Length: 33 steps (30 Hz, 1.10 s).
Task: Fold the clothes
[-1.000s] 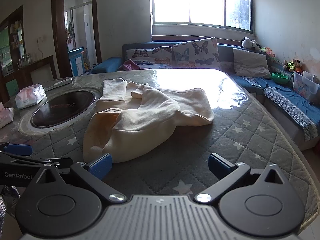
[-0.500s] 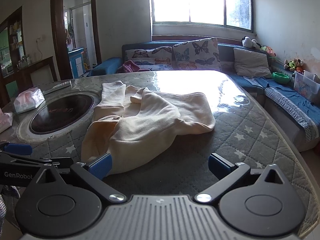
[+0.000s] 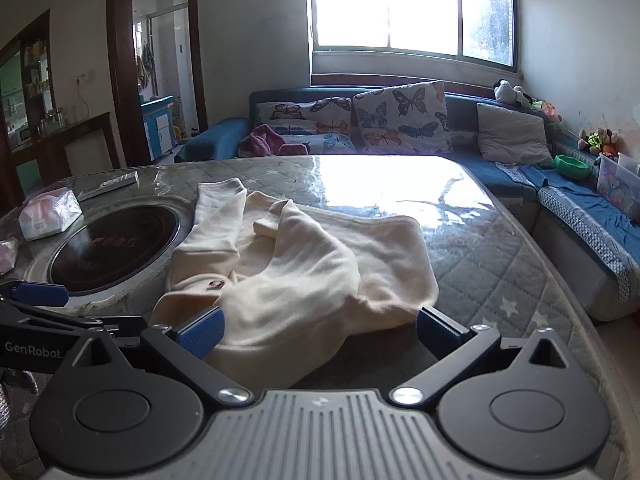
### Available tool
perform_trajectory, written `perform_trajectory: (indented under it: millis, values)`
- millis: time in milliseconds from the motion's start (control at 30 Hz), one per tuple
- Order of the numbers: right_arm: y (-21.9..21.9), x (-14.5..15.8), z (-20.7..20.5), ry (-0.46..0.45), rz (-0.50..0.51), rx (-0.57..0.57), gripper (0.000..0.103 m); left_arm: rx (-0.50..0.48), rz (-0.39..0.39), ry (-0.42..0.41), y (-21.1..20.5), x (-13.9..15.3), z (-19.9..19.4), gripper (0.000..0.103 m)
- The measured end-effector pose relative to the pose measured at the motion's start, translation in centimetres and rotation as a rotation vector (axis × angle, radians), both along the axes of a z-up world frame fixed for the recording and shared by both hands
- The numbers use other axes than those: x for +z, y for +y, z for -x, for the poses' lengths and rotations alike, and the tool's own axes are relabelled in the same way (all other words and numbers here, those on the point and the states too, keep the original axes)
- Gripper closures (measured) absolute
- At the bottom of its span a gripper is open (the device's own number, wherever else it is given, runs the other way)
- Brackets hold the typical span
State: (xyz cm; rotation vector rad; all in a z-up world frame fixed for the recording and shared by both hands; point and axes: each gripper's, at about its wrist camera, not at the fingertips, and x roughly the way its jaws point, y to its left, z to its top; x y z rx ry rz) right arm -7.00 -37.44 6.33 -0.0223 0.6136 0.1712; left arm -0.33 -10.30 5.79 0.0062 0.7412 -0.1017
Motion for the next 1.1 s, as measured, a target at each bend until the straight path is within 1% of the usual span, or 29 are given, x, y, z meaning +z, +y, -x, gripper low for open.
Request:
perform_trajectory:
  millis: [200,267,300,367,433,533,567,667,700,800,867,933,967,1000,1033,1067,1100]
  values:
    - [-0.3,0.1,-3.1,0.004,0.003,0.025,0.001,0.003,0.002,-0.006,0.5,0.1,-2.9,0.001]
    - [-0.4,0.1,-4.1,0.008,0.004,0.031,0.004,0.0,0.01,-0.008,0.7,0.3,-4.0,0.003]
    - [-0.5,0.1,-4.7,0.01,0.006,0.035,0.005,-0.001,0.019,-0.008,0.8,0.4,-4.7,0.007]
    - [-0.6,0.1,-6.4,0.015,0.008,0.06,0.008,-0.003,0.039,-0.01,1.1,0.6,-6.1,0.009]
    - [-0.6,0.0,-7.8,0.025,0.005,0.081,0.012,-0.014,0.051,-0.02,1.1,0.9,-7.6,0.016]
    - [-0.6,-0.3,-9.9,0.049,-0.007,0.109,0.019,-0.028,0.049,-0.035,1.0,1.2,-9.8,0.026]
    - [-0.5,-0.4,-10.7,0.057,-0.01,0.12,0.019,-0.038,0.046,-0.039,0.9,1.2,-10.5,0.03]
    - [0.1,-0.7,-12.6,0.08,-0.01,0.15,0.024,-0.061,0.046,-0.037,0.6,1.0,-12.7,0.032]
    - [0.4,-0.9,-13.4,0.09,-0.011,0.164,0.028,-0.07,0.051,-0.029,0.5,0.8,-13.4,0.032]
    - [1.2,-1.5,-14.9,0.105,-0.013,0.204,0.032,-0.1,0.077,-0.002,0.2,0.2,-15.2,0.032]
    - [1.8,-1.9,-15.8,0.119,-0.007,0.225,0.036,-0.096,0.071,0.015,0.0,-0.4,-16.3,0.032]
    - [2.3,-2.5,-16.7,0.135,-0.001,0.245,0.042,-0.099,0.061,0.03,-0.2,-1.0,-17.0,0.032]
    - [2.5,-2.8,-17.1,0.142,0.002,0.252,0.043,-0.102,0.057,0.038,-0.3,-1.3,-17.4,0.034]
    - [2.8,-3.3,-17.7,0.158,0.005,0.26,0.046,-0.106,0.053,0.046,-0.4,-1.7,-17.6,0.043]
    - [2.9,-3.6,-18.1,0.165,0.006,0.263,0.05,-0.114,0.053,0.054,-0.5,-2.0,-17.8,0.048]
    - [3.1,-3.9,-18.4,0.177,0.008,0.271,0.053,-0.126,0.055,0.059,-0.5,-2.3,-17.9,0.059]
    - [3.1,-4.1,-18.5,0.181,0.009,0.273,0.059,-0.135,0.056,0.064,-0.6,-2.5,-18.1,0.073]
